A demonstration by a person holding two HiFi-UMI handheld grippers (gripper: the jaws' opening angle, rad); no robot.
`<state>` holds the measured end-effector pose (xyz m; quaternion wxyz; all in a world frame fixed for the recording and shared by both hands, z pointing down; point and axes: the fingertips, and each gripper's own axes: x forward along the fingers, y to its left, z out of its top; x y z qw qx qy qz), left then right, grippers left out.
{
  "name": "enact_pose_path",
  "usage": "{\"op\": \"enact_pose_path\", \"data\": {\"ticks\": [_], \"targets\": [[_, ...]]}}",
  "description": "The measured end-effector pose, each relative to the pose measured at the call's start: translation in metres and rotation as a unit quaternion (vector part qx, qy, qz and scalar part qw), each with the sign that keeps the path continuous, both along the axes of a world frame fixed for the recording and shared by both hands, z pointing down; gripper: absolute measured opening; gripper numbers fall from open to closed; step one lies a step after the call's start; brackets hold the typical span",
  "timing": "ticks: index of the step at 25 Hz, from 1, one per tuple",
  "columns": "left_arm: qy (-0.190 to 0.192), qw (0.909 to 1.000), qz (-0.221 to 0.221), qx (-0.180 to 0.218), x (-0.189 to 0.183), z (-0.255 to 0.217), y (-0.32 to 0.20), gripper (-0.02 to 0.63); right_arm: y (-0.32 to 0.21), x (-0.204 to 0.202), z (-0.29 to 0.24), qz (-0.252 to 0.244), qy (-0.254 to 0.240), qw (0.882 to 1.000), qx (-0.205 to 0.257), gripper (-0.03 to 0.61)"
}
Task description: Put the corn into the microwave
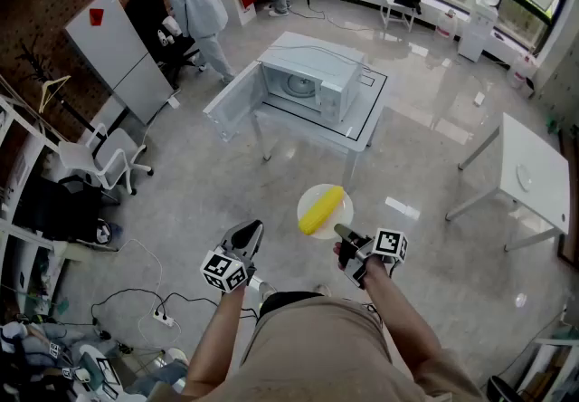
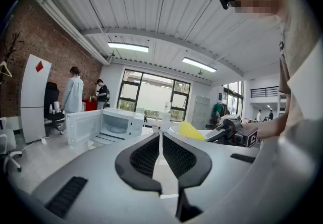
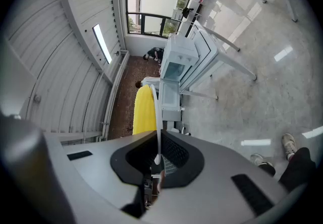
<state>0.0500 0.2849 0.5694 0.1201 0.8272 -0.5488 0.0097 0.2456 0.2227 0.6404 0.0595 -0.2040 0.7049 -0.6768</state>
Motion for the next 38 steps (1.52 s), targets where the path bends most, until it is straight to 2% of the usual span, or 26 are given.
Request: {"op": "enact_pose_path", "data": {"ticks": [14,20,28,38], "targets": [[-0.003,1.0,0.001,-0.004,0.014,0.005,-0.01,0.011,-0.008,0.005,-0.002,-0.016,0.001,1.0,0.007,0.017],[-0.003,1.0,0.0,-0.006,0.007,0.004,-0.014,0.011,-0.014,-0.007,-0.008,-0.022,-0.009,1.0,0.007,0.017],[0.004,1.0,0.006,-0.006,-0.037,0.006,-0.034,0.011,-0.037,-0.052,-0.009,-0.015,-0.018,1.0,0.006,0.017],[0.01,0.9985,0.053,-0.009,-0.101,0.007,-0.088,0.011,-0.071,-0.113,-0.011,0.03,-0.018,0.999,0.001,0.017]]}}
